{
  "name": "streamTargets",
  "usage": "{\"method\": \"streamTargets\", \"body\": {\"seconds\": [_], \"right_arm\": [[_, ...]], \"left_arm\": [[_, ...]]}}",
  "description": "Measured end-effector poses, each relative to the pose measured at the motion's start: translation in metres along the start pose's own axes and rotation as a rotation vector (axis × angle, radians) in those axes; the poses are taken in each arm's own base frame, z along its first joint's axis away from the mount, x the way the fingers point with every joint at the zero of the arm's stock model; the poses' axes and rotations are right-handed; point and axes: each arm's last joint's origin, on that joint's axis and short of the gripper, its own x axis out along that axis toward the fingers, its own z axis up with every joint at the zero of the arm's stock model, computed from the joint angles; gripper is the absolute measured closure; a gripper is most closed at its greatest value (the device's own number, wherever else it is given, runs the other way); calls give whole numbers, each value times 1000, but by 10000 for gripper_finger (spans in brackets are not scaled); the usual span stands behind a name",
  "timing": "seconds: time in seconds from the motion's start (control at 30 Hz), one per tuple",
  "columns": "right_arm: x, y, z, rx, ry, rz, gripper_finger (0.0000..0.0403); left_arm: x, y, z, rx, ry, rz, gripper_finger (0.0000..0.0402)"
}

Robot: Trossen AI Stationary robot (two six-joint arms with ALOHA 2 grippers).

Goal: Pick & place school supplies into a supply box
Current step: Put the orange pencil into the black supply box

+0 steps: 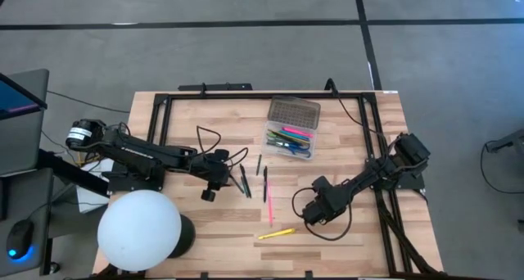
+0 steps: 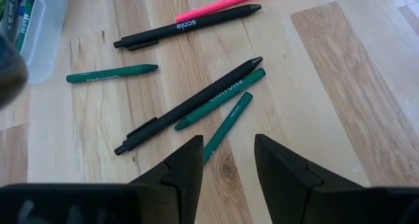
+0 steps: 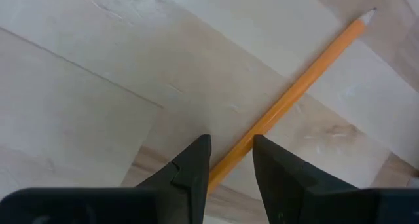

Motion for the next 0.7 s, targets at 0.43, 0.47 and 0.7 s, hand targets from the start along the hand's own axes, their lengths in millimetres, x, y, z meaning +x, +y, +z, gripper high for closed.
{"method": "streamTargets", "body": {"seconds": [0.43,0.47,0.7], "right_arm": [[-11,9,-12,-309,-66,24,292],[-12,9,-12,-317,-66,27,292],[-17,13,-17,-400,-63,45,292]], "left_arm": [[0,0,0,0,0,0,269],[0,0,0,0,0,0,269],[0,0,0,0,0,1,269]]}}
